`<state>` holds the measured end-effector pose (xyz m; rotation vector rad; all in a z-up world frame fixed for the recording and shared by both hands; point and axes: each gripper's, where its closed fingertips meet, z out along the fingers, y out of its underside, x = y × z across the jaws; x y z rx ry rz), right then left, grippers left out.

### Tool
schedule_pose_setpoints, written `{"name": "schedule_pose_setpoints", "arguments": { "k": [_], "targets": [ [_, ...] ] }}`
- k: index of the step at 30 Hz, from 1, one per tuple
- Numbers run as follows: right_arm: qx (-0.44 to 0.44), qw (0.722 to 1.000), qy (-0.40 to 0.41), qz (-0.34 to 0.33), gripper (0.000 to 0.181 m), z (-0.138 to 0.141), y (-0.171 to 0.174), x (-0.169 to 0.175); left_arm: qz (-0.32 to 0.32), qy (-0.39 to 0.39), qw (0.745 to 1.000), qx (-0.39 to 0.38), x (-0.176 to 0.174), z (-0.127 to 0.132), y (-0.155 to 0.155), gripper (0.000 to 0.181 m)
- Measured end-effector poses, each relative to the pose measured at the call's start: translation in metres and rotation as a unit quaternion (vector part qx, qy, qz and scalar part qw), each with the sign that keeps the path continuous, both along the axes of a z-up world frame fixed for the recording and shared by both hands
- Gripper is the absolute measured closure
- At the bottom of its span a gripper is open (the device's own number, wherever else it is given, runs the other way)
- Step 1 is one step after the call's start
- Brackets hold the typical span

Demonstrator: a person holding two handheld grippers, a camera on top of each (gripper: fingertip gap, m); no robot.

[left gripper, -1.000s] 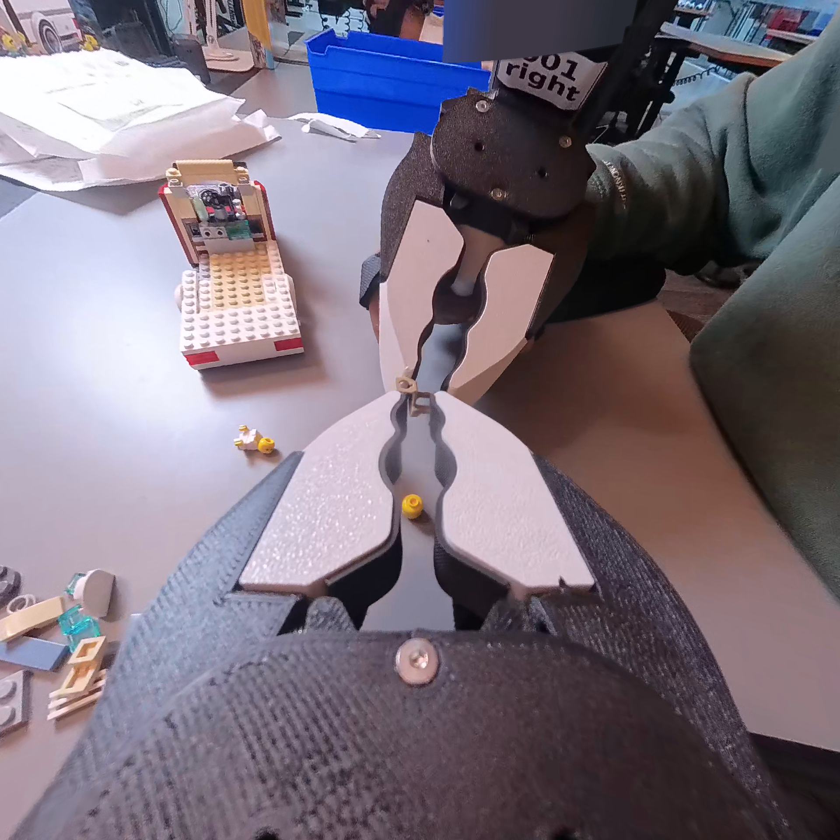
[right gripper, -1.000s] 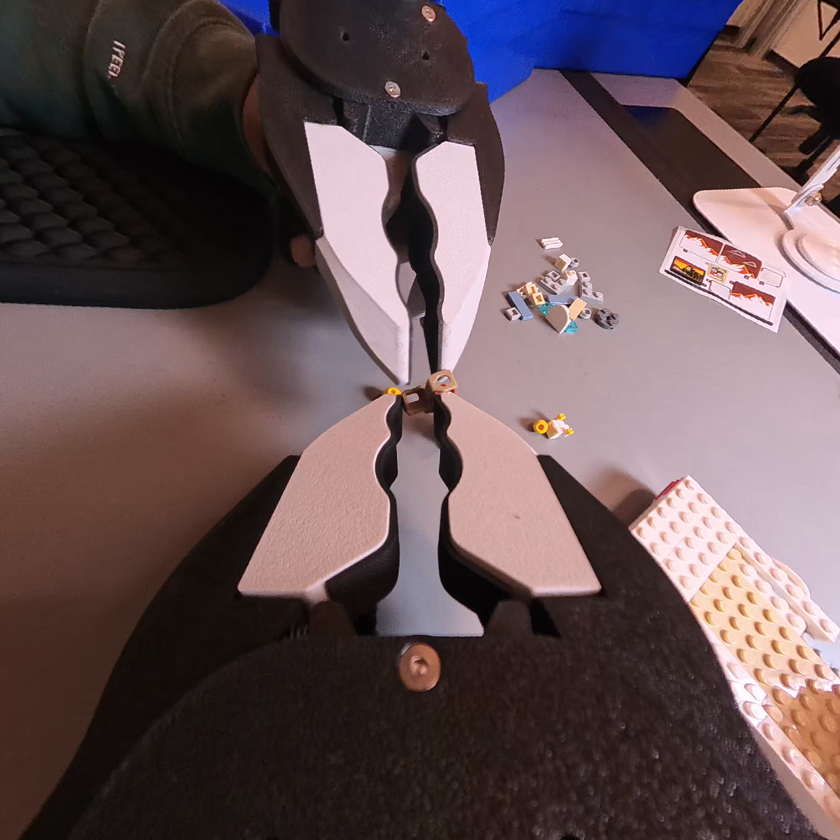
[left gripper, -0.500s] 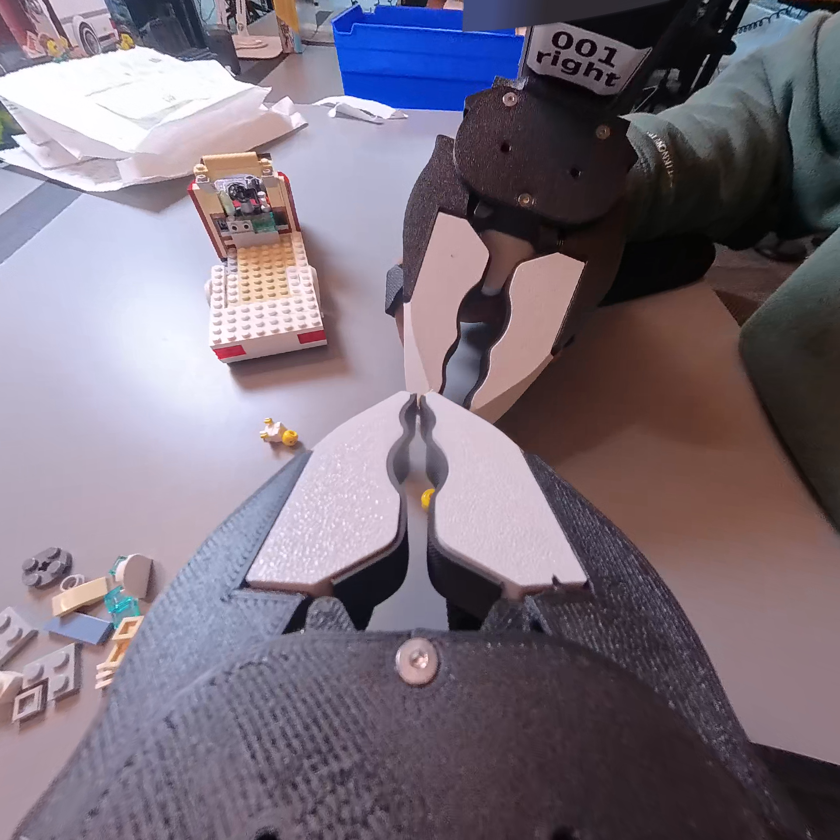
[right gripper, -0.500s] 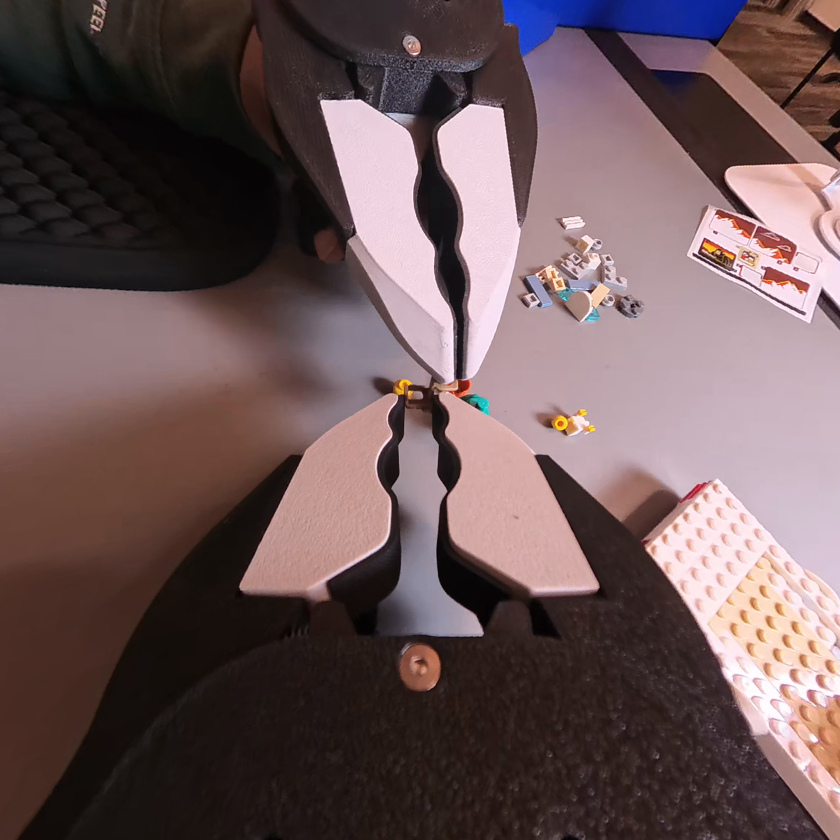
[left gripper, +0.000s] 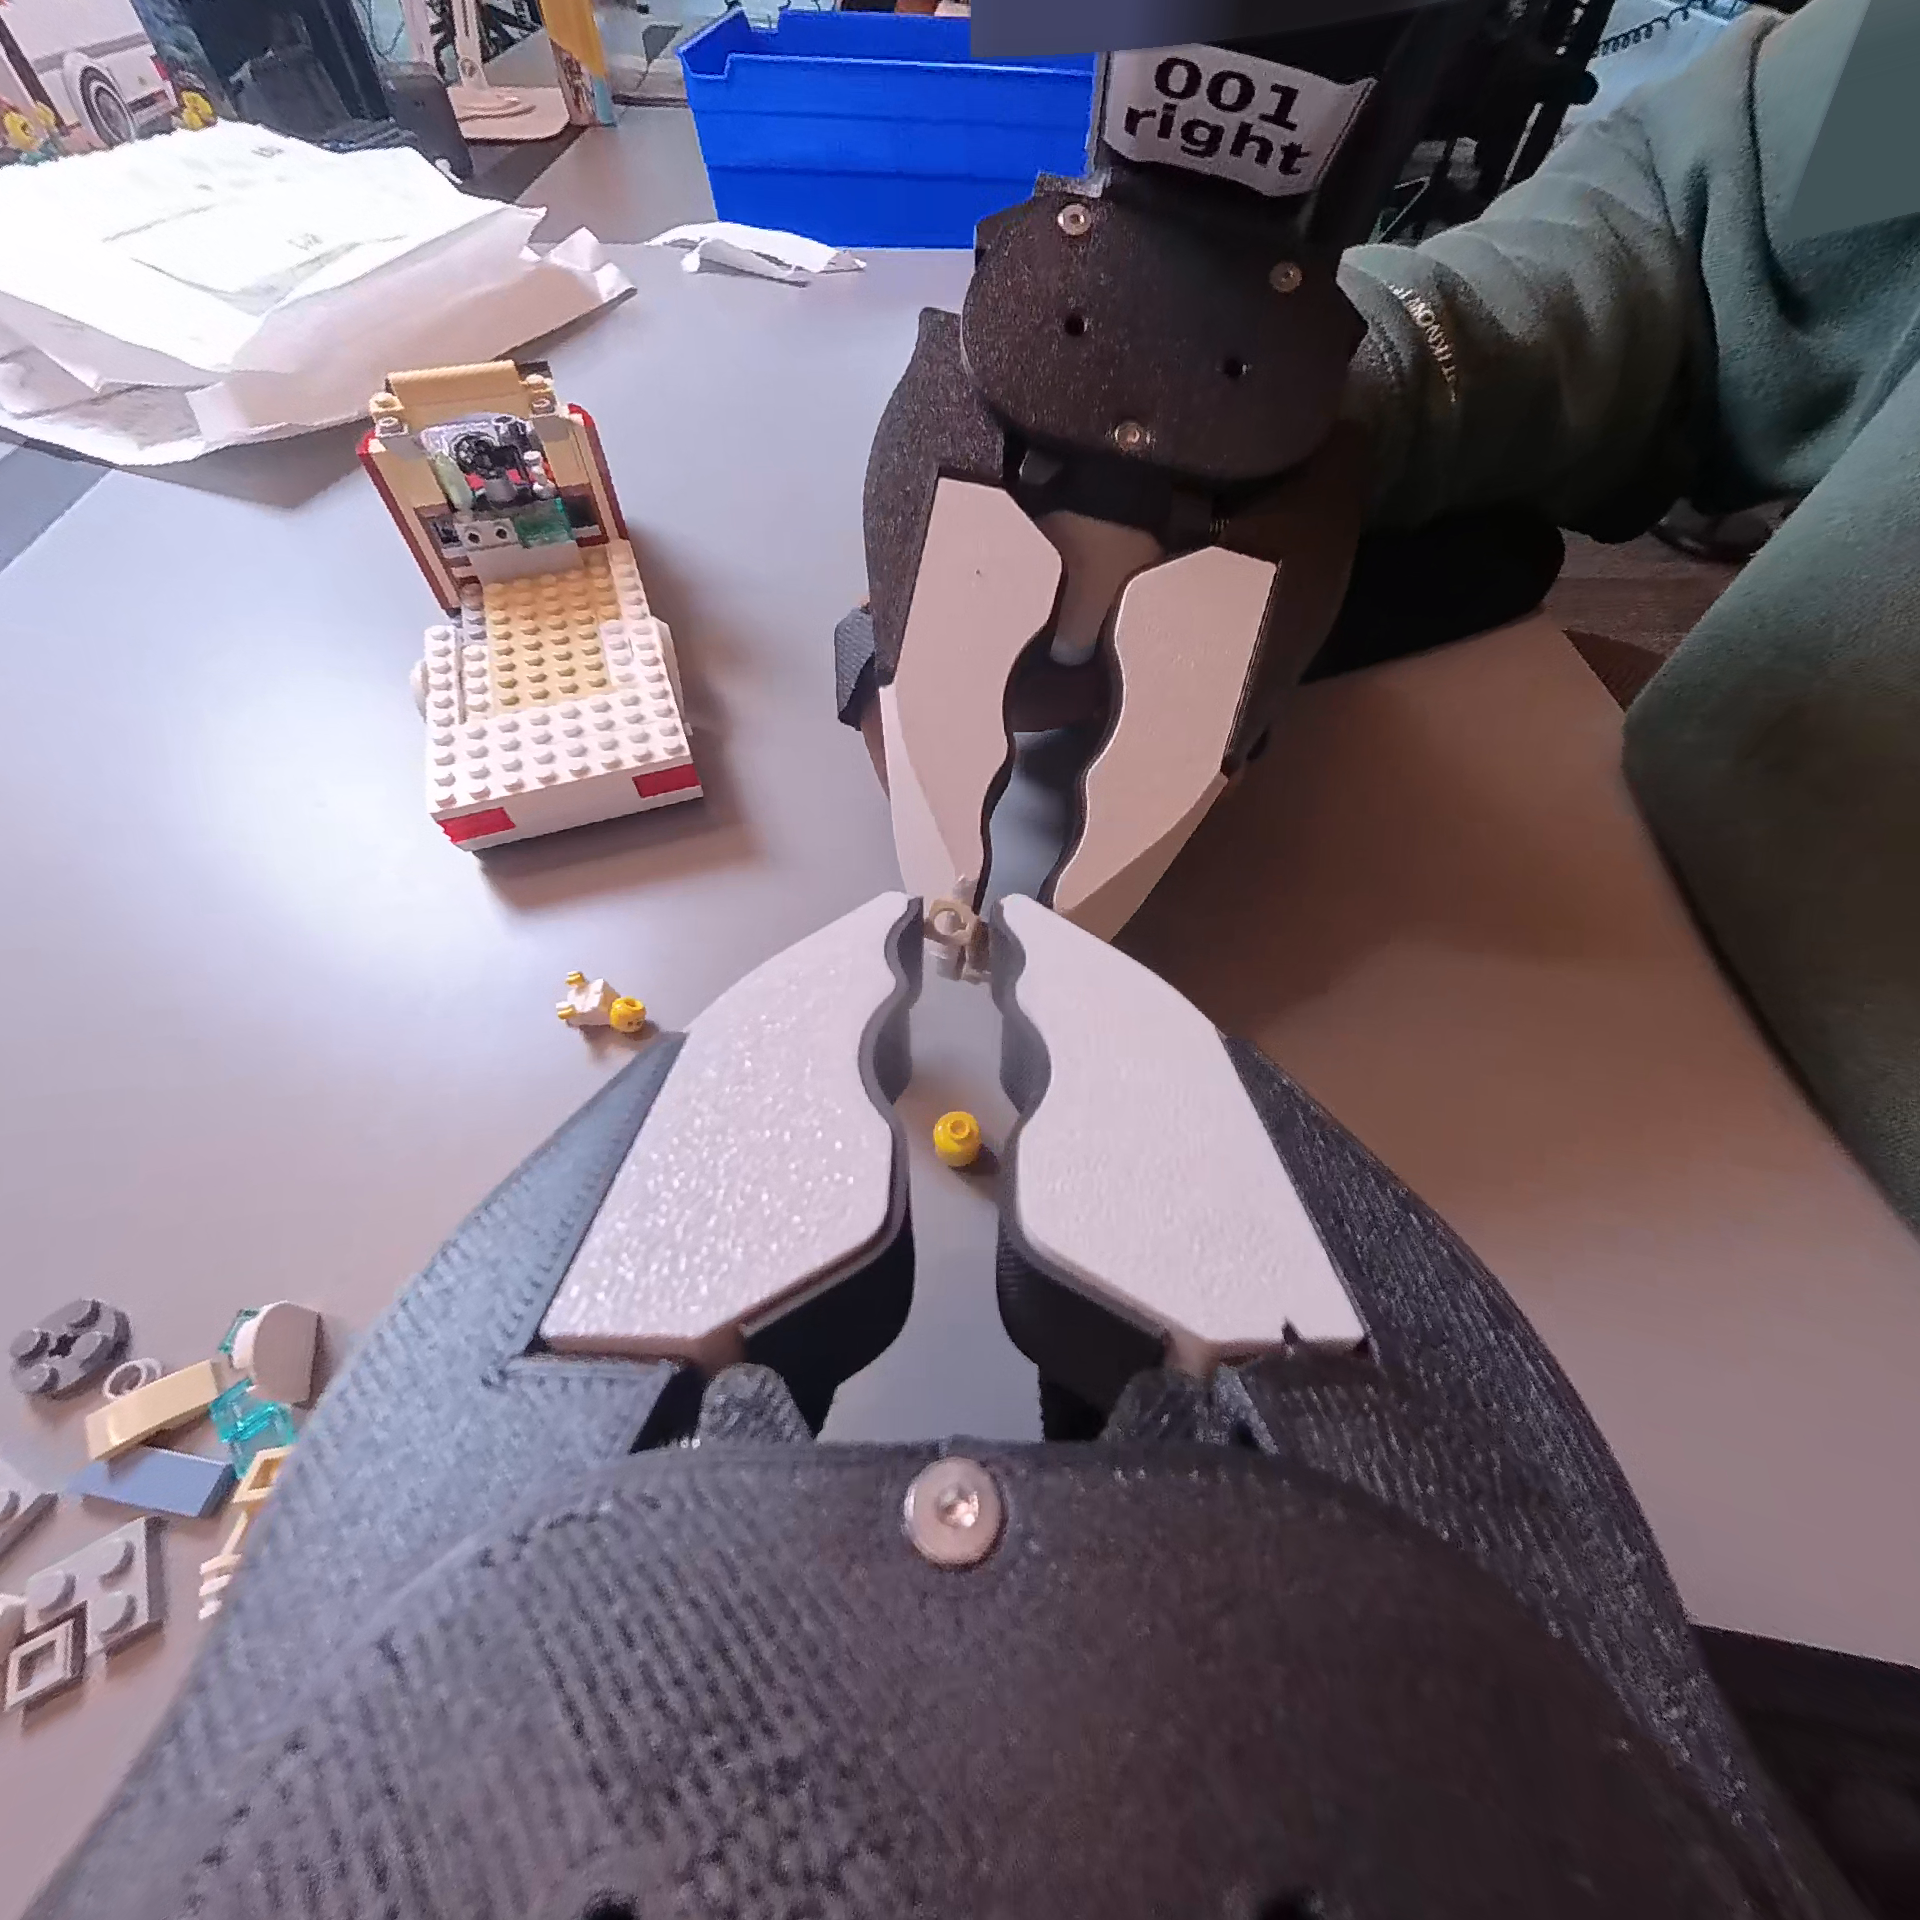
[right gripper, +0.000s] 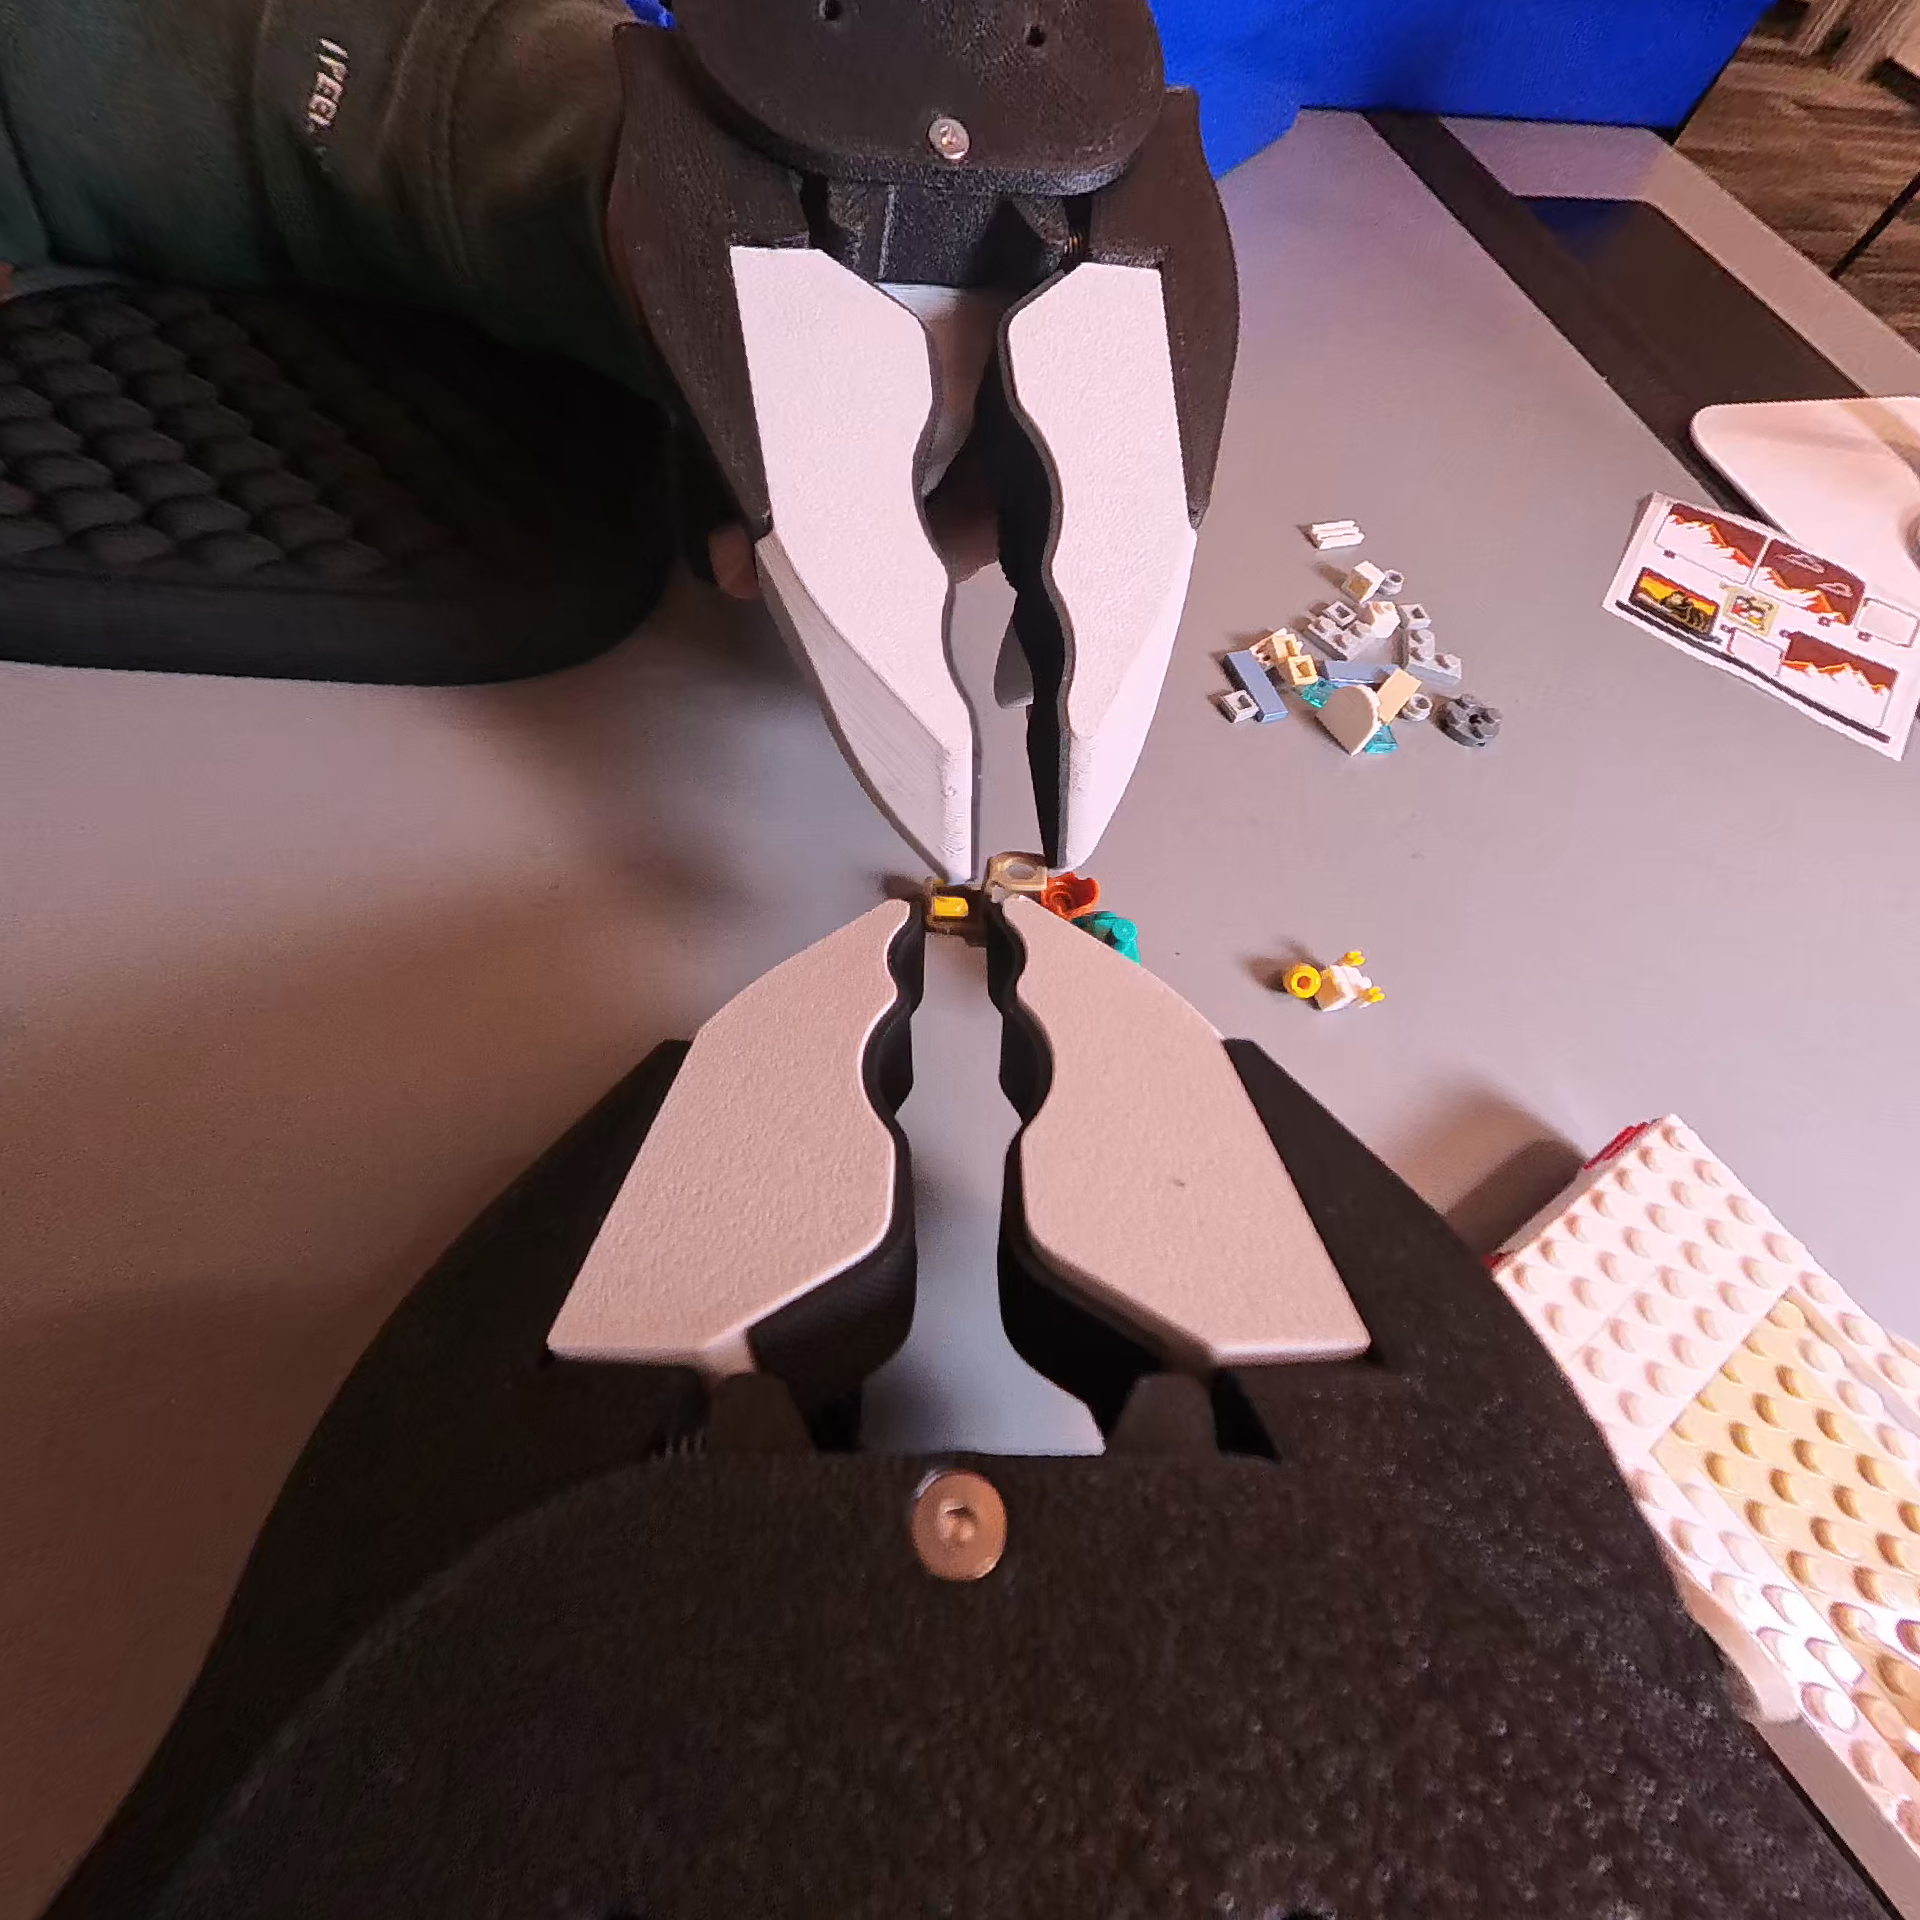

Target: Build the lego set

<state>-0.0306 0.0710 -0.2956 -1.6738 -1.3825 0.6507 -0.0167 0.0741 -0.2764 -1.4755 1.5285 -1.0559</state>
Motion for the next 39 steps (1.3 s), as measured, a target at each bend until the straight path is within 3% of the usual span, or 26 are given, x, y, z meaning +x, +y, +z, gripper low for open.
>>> {"name": "schedule_pose_setpoints", "arguments": {
  "k": [10, 21, 25, 39],
  "targets": [
    [-0.011, 1.0, 0.002, 0.0, 0.168, -0.001, 0.001, 0.002, 0.013, -0.003, 1.0, -0.006, -0.001, 0.003, 0.005, 0.181],
    [-0.013, 1.0, 0.015, -0.009, 0.17, 0.003, 0.004, 0.004, 0.027, -0.005, 1.0, -0.015, -0.001, 0.002, 0.01, 0.18],
    [-0.021, 0.999, 0.029, -0.014, 0.17, 0.006, 0.006, 0.007, 0.03, -0.015, 0.999, -0.036, -0.003, 0.004, 0.013, 0.168],
    [-0.026, 0.999, 0.039, 0.0, 0.17, 0.008, 0.002, 0.005, 0.009, -0.013, 0.999, -0.046, 0.0, 0.001, 0.004, 0.172]
  ]
}}
